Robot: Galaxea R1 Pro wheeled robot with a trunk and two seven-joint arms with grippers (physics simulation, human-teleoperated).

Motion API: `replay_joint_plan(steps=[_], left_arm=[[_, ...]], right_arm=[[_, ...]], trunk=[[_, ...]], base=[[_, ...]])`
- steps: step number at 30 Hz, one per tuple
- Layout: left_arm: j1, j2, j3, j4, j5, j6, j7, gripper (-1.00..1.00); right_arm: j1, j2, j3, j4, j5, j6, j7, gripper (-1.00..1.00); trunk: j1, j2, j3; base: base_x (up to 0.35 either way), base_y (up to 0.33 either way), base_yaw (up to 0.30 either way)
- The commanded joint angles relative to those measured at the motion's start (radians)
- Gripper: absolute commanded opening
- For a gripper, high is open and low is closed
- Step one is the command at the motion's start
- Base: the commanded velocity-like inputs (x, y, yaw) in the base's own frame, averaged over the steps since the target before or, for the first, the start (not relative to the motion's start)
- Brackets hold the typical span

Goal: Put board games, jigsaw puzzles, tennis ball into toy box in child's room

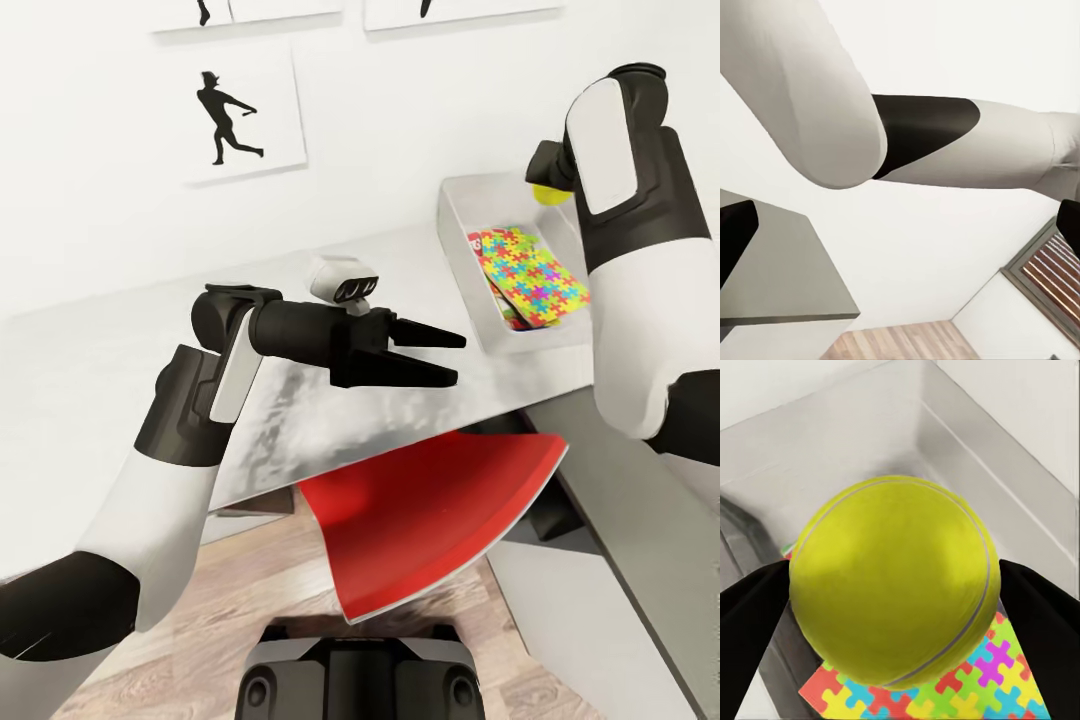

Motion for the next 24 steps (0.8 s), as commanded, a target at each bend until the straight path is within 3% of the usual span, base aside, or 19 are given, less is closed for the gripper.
replay_joint_plan(steps=[1, 10, 18, 24], left_arm=[[-0.001, 0.0, 0.0, 0.0, 0.003, 0.01, -0.001, 1.0], [-0.001, 0.002, 0.0, 0.0, 0.004, 0.01, -0.001, 1.0], [-0.001, 0.001, 0.001, 0.0, 0.004, 0.01, -0.001, 1.0], [-0.001, 0.004, 0.003, 0.0, 0.004, 0.01, -0.001, 1.0]], right_arm=[[-0.001, -0.001, 0.005, 0.01, -0.009, -0.001, -0.01, -1.0], [-0.001, -0.01, 0.005, 0.136, -0.008, -0.046, -0.01, -1.0], [-0.001, -0.019, 0.002, 0.161, -0.013, -0.053, 0.0, -1.0], [-0.001, -0.021, -0.004, 0.163, -0.024, -0.049, 0.023, -1.0]], trunk=[[0.001, -0.002, 0.0], [0.001, -0.002, 0.01], [0.001, -0.002, 0.019], [0.001, -0.002, 0.02]], base=[[0.0, 0.0, -0.147], [0.0, 0.0, -0.188], [0.0, 0.0, -0.173], [0.0, 0.115, -0.035]])
